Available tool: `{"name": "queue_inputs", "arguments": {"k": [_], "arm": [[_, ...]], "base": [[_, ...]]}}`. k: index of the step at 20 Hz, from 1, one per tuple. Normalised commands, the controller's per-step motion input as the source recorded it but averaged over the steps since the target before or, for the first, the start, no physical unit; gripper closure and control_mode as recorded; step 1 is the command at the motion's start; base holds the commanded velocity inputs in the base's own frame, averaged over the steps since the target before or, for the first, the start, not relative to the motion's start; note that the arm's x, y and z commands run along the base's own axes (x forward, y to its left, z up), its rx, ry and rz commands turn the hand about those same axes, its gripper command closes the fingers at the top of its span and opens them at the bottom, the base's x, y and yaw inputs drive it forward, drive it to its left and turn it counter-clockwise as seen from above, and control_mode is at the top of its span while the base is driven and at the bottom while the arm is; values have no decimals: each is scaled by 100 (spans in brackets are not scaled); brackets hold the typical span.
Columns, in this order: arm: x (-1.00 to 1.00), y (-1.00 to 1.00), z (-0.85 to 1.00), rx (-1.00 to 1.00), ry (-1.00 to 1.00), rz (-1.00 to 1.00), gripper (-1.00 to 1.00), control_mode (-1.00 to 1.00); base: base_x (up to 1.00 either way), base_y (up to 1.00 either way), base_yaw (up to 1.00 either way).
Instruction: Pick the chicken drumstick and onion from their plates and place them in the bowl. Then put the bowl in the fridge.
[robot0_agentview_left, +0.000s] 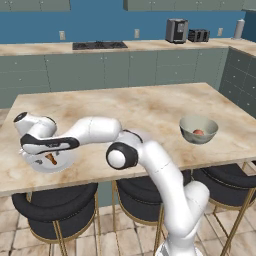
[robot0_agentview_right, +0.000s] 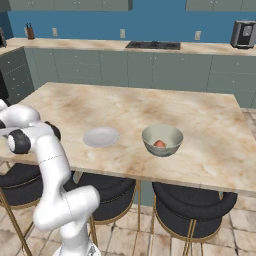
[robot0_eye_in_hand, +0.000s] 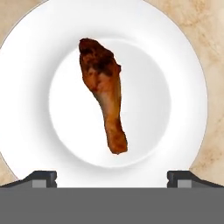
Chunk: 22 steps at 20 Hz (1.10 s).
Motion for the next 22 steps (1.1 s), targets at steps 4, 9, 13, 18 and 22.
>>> {"name": "queue_inputs", "arguments": {"k": [4, 9, 13, 18, 22], "arm": [[31, -19, -23, 0, 0, 0, -100, -100], [29, -21, -20, 5, 0, 0, -100, -100], [29, 0, -32, 9, 0, 0, -100, -100], [16, 6, -23, 13, 0, 0, -100, -100], [4, 10, -16, 5, 0, 0, -100, -100]], "base": [[0, 0, 0], [0, 0, 0], [0, 0, 0], [0, 0, 0], [0, 0, 0]]}}
